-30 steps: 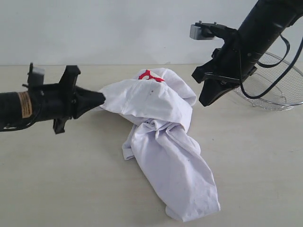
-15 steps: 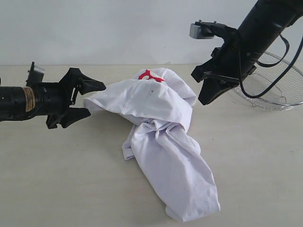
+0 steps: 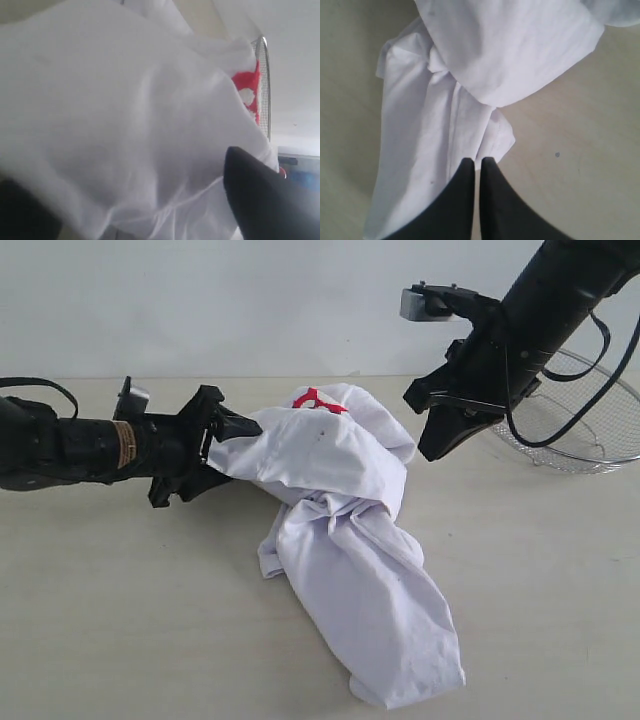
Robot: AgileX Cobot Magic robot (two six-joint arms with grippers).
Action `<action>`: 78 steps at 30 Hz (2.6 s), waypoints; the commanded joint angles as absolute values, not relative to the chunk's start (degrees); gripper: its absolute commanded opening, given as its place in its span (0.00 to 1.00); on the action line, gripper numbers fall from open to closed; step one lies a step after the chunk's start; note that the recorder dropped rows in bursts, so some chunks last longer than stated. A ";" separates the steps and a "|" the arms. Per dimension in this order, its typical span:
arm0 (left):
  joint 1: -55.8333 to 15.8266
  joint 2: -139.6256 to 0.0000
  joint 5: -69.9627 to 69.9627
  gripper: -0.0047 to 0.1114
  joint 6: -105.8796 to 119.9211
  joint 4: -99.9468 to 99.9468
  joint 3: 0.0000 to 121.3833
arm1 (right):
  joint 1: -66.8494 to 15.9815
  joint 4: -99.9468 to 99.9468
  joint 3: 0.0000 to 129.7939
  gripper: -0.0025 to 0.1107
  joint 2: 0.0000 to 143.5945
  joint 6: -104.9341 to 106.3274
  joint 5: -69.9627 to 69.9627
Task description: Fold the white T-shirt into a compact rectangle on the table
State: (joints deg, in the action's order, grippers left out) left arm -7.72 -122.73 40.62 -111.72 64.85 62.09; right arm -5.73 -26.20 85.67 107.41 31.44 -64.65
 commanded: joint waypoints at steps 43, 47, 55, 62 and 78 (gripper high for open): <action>23.48 -101.02 69.96 0.08 -117.48 99.95 68.79 | -12.44 -40.33 85.84 0.02 114.65 45.90 -54.71; 25.60 -100.17 69.96 0.08 -120.40 99.95 64.03 | -12.44 -41.09 85.98 0.02 114.65 45.90 -49.02; 24.63 -101.79 62.48 0.08 -120.40 99.95 53.42 | -12.58 -48.34 85.98 0.43 115.49 48.60 -39.09; 24.63 -101.67 57.24 0.08 -120.19 99.95 46.69 | -14.65 -51.67 88.10 0.34 121.96 52.89 -39.01; 24.63 -101.67 52.18 0.08 -120.19 99.95 47.01 | -14.80 -38.86 88.71 0.52 126.79 41.88 -37.86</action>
State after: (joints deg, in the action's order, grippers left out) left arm 24.90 -101.87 51.54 -119.86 100.36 46.54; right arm -14.89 -40.67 88.40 127.58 42.73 -38.47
